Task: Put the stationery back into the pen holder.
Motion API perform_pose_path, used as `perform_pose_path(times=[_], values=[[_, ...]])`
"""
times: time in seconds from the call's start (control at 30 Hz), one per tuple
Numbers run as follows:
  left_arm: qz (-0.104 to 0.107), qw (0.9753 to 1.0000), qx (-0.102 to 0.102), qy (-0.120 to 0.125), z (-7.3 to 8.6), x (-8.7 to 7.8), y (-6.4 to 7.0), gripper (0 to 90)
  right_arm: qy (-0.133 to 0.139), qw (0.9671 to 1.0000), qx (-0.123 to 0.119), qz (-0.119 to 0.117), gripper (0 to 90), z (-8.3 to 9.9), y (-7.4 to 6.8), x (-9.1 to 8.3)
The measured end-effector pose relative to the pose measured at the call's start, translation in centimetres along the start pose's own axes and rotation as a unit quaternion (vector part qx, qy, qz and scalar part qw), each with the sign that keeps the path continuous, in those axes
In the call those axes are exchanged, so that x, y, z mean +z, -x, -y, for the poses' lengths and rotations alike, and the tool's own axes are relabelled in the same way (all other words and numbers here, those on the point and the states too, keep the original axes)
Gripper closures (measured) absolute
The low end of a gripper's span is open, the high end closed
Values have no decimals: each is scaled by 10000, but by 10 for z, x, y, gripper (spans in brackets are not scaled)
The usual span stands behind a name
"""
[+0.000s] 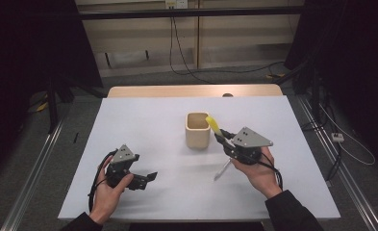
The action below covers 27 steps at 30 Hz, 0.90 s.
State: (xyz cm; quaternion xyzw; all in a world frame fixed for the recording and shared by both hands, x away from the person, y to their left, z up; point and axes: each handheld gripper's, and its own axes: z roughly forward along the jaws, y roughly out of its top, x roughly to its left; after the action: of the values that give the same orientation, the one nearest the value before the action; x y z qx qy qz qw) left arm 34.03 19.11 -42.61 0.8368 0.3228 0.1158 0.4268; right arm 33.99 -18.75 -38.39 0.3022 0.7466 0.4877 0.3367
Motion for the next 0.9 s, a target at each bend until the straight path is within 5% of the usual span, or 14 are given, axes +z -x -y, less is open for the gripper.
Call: perform_pose_path(times=[0.17,0.37,0.9], values=[[44,9999,-111,14,18,1,-2,59,120,9998,148,-26,777,-9,4,7],[89,9995,-183,232,19,-4,-5,57,320,9988,365,-98,778,-17,10,18],[4,9998,-167,143,23,-1,-9,57,606,9965,571,-51,777,-50,19,47]])
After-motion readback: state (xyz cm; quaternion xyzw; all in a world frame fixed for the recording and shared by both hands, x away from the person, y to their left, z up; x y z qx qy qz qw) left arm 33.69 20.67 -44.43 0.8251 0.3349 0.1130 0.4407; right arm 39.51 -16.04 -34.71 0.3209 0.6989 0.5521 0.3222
